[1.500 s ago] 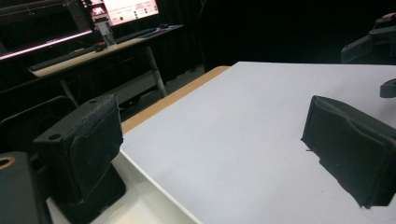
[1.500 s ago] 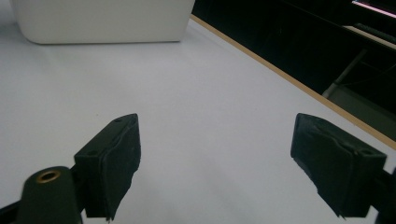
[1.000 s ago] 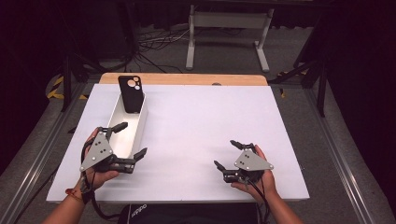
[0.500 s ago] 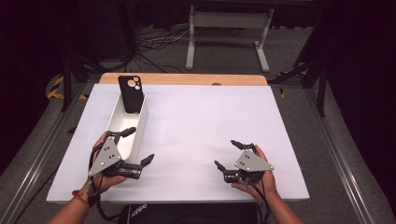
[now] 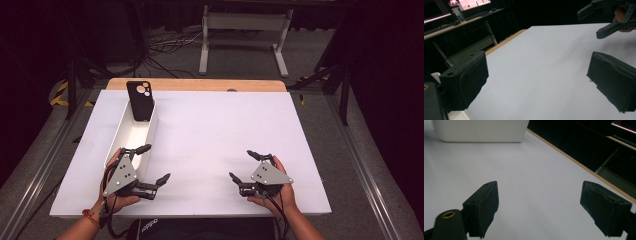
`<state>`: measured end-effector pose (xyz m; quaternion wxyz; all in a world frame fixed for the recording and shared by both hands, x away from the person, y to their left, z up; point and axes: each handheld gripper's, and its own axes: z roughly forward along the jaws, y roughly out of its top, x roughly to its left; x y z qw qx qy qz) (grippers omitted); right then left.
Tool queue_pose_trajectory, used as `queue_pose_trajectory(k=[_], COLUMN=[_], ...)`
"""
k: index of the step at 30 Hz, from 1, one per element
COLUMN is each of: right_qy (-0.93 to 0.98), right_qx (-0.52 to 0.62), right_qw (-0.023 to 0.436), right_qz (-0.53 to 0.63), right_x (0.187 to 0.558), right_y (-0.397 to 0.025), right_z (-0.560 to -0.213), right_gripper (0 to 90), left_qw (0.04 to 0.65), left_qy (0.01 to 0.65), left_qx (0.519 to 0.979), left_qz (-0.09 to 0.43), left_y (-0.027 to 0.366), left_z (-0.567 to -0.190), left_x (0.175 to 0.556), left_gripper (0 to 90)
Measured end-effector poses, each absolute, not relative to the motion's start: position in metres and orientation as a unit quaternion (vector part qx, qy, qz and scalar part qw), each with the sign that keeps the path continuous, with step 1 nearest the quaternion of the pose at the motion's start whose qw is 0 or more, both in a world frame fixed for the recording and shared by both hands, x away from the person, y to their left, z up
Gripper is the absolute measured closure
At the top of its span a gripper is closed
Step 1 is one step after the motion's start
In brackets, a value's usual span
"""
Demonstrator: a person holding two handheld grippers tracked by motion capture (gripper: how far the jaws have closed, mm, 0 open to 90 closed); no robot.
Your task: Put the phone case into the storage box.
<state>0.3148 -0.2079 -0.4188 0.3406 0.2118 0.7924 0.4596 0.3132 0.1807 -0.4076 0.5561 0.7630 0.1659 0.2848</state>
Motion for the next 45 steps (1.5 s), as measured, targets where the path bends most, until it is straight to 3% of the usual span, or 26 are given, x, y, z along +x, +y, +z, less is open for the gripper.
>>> queue_pose_trajectory(k=[20,45], right_qy=[0.794,0.794], right_qx=[0.211,0.198], right_qw=[0.339,0.345], right_qz=[0.458,0.459], right_x=[0.313,0.309], right_y=[-0.205,-0.201], right_z=[-0.423,-0.423], right_gripper=[15.7,14.9], left_qw=[0.535,0.546], left_qy=[0.181,0.173], left_qx=[0.785,0.782], left_qz=[0.256,0.247], left_y=[0.169,0.175], left_z=[-0.436,-0.430], left_x=[0.312,0.310], left_gripper=[3.1,3.6])
